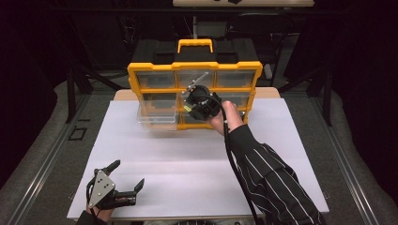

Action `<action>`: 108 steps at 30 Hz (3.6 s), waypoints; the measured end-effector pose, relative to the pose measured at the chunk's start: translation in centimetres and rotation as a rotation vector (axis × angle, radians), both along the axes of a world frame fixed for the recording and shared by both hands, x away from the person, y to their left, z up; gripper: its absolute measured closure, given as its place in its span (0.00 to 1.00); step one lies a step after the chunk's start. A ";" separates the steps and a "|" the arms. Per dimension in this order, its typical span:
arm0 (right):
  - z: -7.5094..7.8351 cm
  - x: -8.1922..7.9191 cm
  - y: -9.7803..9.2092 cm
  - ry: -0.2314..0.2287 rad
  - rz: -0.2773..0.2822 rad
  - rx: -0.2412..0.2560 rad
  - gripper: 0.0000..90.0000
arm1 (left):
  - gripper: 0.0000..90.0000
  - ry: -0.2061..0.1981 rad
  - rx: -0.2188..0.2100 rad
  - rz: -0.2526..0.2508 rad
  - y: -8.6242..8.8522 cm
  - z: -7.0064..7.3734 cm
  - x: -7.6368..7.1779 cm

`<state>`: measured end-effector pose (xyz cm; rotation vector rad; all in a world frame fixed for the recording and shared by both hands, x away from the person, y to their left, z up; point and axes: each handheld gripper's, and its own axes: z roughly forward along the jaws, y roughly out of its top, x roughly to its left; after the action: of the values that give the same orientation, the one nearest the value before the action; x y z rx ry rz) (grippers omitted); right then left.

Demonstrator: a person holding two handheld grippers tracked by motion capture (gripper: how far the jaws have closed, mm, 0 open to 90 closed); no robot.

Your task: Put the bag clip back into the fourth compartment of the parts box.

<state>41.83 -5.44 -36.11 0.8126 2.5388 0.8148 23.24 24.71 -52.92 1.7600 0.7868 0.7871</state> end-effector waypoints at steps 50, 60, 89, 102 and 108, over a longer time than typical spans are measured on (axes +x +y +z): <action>3.0 1.7 4.3 -0.014 0.048 -0.029 0.89 | 0.00 -0.001 -0.004 0.000 0.1 0.0 0.0; 3.4 1.8 5.6 -0.016 0.066 -0.035 0.89 | 0.00 0.000 -0.006 -0.001 0.2 0.1 -0.1; 2.1 2.3 9.7 0.010 0.165 -0.085 0.89 | 0.00 -0.005 -0.009 -0.001 0.2 0.1 -0.1; 1.4 2.8 10.1 0.017 0.189 -0.042 0.58 | 0.00 -0.006 -0.008 0.002 0.3 0.1 -0.1; 1.6 2.2 9.0 0.014 0.169 -0.024 0.25 | 0.00 -0.006 -0.007 -0.001 0.2 0.1 -0.1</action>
<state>44.07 3.53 -34.52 0.6043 2.6519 0.8309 23.15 24.95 -52.81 1.7508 0.7838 0.7883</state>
